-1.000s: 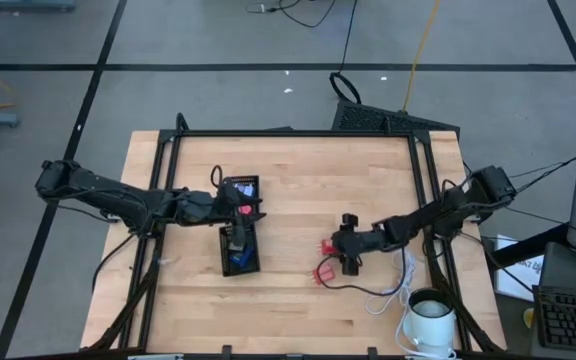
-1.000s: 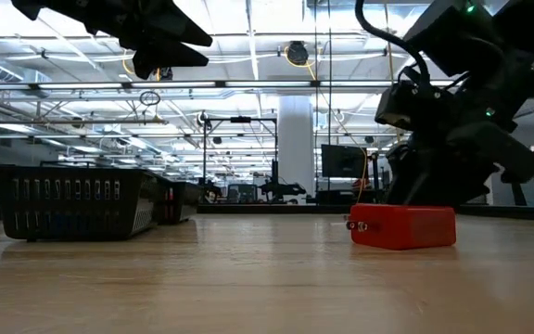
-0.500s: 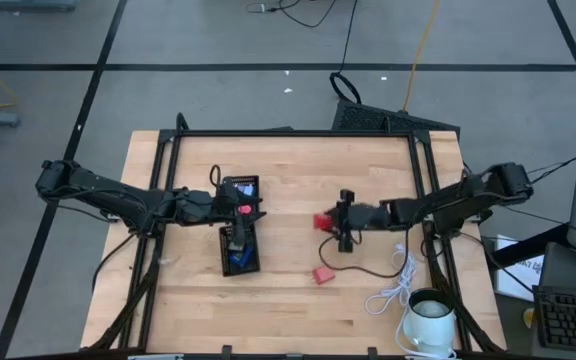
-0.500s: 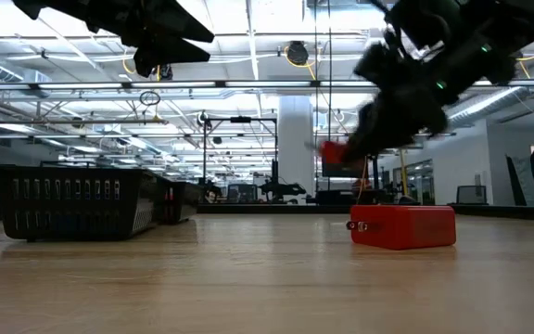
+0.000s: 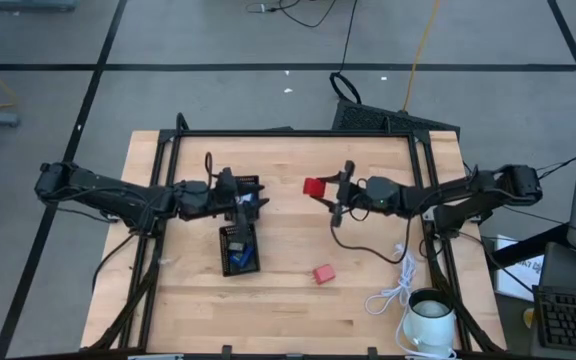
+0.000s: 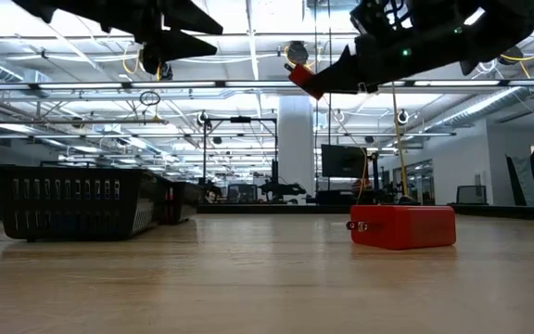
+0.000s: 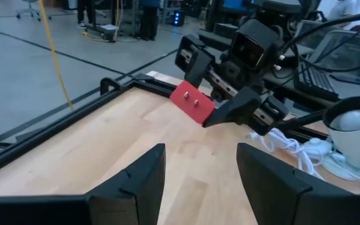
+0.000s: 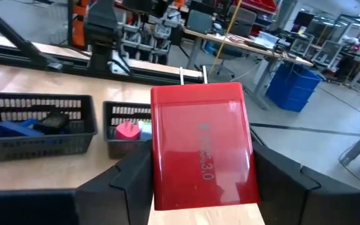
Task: Pick & Place Office items
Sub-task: Put the top red charger adapter into the top black bin
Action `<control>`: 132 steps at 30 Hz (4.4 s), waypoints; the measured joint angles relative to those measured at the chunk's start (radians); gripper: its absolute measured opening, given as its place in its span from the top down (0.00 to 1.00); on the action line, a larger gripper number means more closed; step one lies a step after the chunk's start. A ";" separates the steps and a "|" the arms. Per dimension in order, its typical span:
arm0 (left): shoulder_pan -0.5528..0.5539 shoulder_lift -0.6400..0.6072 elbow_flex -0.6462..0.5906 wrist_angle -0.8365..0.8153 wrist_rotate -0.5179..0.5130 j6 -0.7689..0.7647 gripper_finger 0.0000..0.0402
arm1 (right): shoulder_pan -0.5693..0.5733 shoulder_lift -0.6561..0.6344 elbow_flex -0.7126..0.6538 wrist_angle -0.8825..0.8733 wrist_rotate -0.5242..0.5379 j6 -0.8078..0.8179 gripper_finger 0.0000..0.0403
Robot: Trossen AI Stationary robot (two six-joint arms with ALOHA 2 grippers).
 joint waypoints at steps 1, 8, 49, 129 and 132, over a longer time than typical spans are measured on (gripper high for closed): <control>0.005 0.000 0.000 0.000 0.000 0.000 0.51 | -0.007 0.000 0.000 0.004 0.001 0.000 0.49; 0.057 0.094 0.000 0.162 0.012 -0.052 0.54 | -0.025 0.000 0.000 0.093 -0.001 -0.061 0.49; 0.179 0.582 0.284 0.240 0.315 -0.498 0.29 | 0.037 0.153 0.000 0.118 0.055 -0.312 0.49; 0.071 0.072 0.006 -0.849 0.006 -0.952 0.67 | -0.083 -0.239 -0.142 -0.120 0.076 0.110 0.29; 0.089 0.097 0.006 -0.847 0.046 -0.948 0.67 | -0.083 -0.239 -0.142 -0.120 0.076 0.110 0.29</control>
